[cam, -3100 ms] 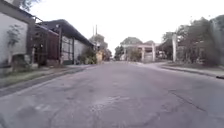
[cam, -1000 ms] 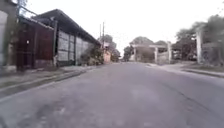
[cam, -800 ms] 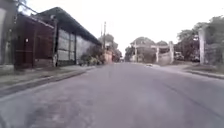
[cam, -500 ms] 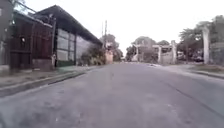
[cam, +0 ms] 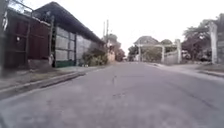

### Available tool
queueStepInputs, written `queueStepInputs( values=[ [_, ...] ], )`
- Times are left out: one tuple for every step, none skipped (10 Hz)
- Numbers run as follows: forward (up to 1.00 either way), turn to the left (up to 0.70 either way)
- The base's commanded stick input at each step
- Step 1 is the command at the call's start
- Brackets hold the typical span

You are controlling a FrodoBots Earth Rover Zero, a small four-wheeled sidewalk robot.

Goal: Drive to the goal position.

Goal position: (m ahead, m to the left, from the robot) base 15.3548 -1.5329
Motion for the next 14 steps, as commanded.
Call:
queueStepInputs(
  values=[
    [1.00,0.00],
    [1.00,0.00],
    [1.00,0.00],
    [1.00,0.00],
    [1.00,0.00],
    [1.00,0.00],
    [1.00,0.00],
    [1.00,0.00],
    [1.00,0.00],
    [1.00,0.00],
    [1.00,0.00],
    [1.00,0.00],
    [1.00,0.00],
    [1.00,0.00]
  ],
)
